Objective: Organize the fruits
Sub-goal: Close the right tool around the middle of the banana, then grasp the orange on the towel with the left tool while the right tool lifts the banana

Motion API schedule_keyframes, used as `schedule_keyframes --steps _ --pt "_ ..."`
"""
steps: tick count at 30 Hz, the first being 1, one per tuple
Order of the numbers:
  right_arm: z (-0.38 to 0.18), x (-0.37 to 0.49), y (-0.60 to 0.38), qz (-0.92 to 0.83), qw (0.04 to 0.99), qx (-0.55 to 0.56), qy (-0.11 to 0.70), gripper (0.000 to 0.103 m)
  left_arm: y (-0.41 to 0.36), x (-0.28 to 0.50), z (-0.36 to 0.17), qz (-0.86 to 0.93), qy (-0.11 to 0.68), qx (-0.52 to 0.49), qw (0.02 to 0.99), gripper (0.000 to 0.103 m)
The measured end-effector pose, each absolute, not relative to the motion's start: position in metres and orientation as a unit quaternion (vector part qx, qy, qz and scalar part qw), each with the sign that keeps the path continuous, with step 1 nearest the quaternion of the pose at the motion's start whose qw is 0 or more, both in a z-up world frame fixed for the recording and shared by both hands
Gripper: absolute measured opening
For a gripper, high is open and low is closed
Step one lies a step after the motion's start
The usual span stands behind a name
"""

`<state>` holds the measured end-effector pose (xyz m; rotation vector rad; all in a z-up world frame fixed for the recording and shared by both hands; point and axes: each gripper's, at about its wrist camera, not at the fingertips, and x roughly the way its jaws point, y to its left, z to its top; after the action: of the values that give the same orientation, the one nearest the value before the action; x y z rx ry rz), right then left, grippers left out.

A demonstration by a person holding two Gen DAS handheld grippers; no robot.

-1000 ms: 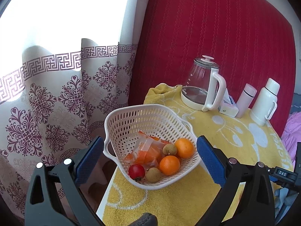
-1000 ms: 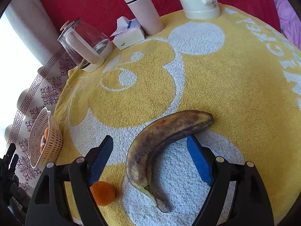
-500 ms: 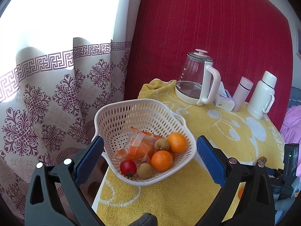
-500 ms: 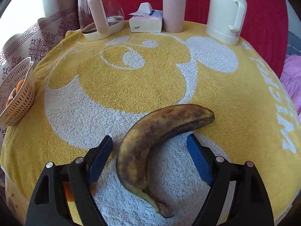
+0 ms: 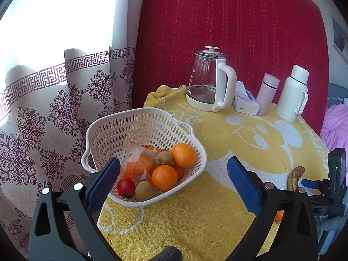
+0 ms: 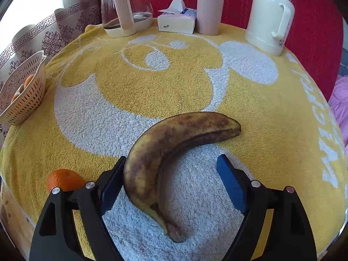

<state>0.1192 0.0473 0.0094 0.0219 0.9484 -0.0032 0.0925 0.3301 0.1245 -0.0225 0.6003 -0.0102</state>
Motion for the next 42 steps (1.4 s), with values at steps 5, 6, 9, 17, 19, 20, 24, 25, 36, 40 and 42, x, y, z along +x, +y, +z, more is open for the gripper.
schedule_keyframes --steps 5,6,9,17,19,20,24,25,36,40,42 --pt "0.011 0.126 0.054 -0.018 0.897 0.014 0.442 0.072 0.320 0.093 0.117 -0.011 0.303 0.001 0.953 0.100" --pt "0.012 0.127 0.055 -0.020 0.898 0.014 0.439 0.070 0.318 0.093 0.116 -0.013 0.304 0.003 0.952 0.100" --pt "0.012 0.128 0.055 -0.018 0.900 0.015 0.434 0.064 0.310 0.093 0.112 -0.019 0.308 0.011 0.951 0.100" --pt "0.019 0.105 0.048 -0.013 0.910 0.013 0.414 0.034 0.279 0.086 0.098 -0.057 0.319 0.043 0.945 0.100" --pt "0.022 0.097 0.043 -0.015 0.914 0.015 0.405 0.034 0.267 0.082 0.093 -0.069 0.321 0.056 0.943 0.100" --pt "0.023 0.093 0.042 -0.016 0.916 0.012 0.400 0.034 0.260 0.080 0.090 -0.076 0.324 0.064 0.941 0.100" --pt "0.026 0.081 0.037 -0.008 0.919 0.009 0.393 0.034 0.228 0.073 0.075 -0.107 0.338 0.093 0.930 0.100" --pt "0.025 0.079 0.036 -0.004 0.919 0.012 0.393 0.034 0.221 0.071 0.072 -0.118 0.344 0.097 0.926 0.100" --pt "0.018 0.077 0.017 0.037 0.913 0.081 0.399 0.035 0.172 0.070 0.047 -0.182 0.389 0.093 0.898 0.081" --pt "0.017 0.078 0.016 0.039 0.912 0.089 0.399 0.036 0.167 0.077 0.037 -0.199 0.412 0.080 0.886 0.061" --pt "0.016 0.078 0.016 0.039 0.912 0.091 0.398 0.036 0.164 0.079 0.034 -0.211 0.419 0.072 0.880 0.048"
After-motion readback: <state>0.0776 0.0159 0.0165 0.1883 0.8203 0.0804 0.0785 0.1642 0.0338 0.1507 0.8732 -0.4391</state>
